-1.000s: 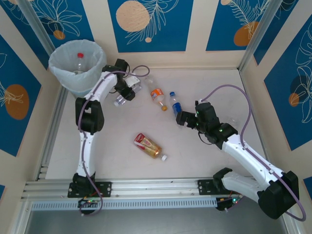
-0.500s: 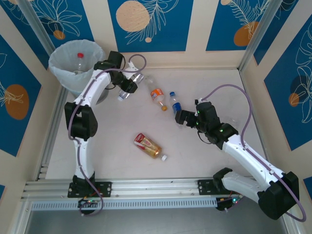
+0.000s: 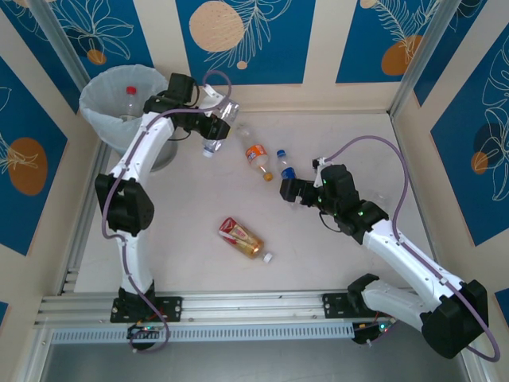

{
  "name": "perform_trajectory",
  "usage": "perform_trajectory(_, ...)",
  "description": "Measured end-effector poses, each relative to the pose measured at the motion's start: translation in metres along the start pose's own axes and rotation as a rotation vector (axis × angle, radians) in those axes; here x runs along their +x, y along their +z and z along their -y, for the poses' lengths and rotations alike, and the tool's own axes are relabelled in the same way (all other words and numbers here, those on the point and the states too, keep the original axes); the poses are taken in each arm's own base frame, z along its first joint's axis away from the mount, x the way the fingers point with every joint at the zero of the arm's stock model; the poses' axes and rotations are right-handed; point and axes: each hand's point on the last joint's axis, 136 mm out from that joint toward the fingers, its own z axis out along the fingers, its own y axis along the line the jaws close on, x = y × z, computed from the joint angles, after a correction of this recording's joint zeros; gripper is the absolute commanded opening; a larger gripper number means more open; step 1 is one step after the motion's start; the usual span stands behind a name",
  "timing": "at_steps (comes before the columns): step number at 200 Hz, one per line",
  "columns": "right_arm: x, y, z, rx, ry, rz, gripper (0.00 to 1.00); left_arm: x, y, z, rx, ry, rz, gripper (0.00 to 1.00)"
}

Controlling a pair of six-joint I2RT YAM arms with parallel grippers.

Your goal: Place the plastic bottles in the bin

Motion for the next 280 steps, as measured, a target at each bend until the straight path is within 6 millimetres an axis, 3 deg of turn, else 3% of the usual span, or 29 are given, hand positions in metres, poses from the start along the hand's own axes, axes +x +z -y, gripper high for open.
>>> perform_trajectory(55,-0.008,-0.002,-0.014,-0.059,-0.024,0.031,0.99,-0.027,-0.022,0.026,-0.088,0.022,0.060,0.38)
perform_trajectory(81,-0.011,-0.002,-0.024,-0.104,-0.048,0.043,0.99,-0.041,-0.040,0.028,-0.193,0.039,0.112,0.38)
perform_trajectory(116,-0.013,-0.004,-0.034,-0.144,-0.072,0.053,0.99,-0.055,-0.067,0.008,-0.369,0.044,0.174,0.38)
perform_trajectory(190,-0.016,-0.004,-0.038,-0.159,-0.082,0.067,0.99,-0.067,-0.097,-0.033,-0.567,0.016,0.238,0.36)
perform_trajectory(280,-0.015,-0.004,-0.038,-0.156,-0.083,0.066,0.99,-0.104,-0.190,-0.073,-0.684,-0.063,0.437,0.35)
